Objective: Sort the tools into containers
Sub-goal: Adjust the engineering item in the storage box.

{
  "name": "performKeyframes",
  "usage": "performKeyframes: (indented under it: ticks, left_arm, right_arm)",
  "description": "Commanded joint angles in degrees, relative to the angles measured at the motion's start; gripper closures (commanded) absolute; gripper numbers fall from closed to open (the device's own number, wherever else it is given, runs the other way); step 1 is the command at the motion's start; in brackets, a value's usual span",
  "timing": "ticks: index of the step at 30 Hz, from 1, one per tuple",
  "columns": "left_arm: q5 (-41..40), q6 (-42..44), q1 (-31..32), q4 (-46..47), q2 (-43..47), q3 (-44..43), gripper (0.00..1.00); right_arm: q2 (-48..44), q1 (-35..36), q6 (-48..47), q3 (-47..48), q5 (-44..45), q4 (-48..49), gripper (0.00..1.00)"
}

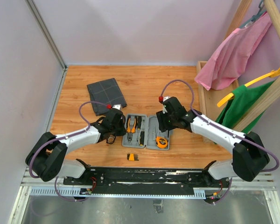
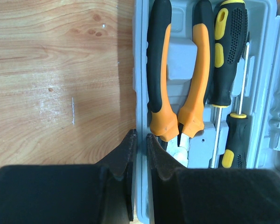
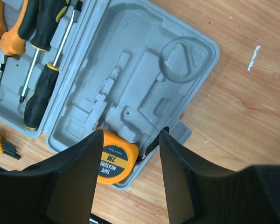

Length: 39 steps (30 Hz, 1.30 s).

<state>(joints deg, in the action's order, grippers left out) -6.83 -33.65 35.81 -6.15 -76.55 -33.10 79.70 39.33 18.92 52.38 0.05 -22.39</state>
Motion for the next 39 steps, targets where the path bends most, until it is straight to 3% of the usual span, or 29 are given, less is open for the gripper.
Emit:
performKeyframes:
  ticks: [1, 11, 23, 39]
  left_arm:
    - [0.2, 0.4, -0.1, -0.4, 0.8, -0.3, 0.96]
    - [0.6, 0.3, -0.1, 0.0, 0.1, -0.6, 0.96]
    - [1.0, 0.2, -0.1, 0.3, -0.7, -0.9, 0.97]
    - [0.5, 0.2, -0.1, 0.1, -0.4, -0.7, 0.97]
  right_arm:
    - [-2.3, 1.1, -2.0, 0.9, -1.7, -4.8, 0.49]
    - [-2.2, 5.9, -2.7, -1.2, -6.7, -6.2, 0.52]
    - [3.9, 11.6, -3.2, 1.4, -1.8, -8.5, 0.55]
    - [15.1, 22.0, -1.0, 10.0, 24.6, -20.9, 0.65]
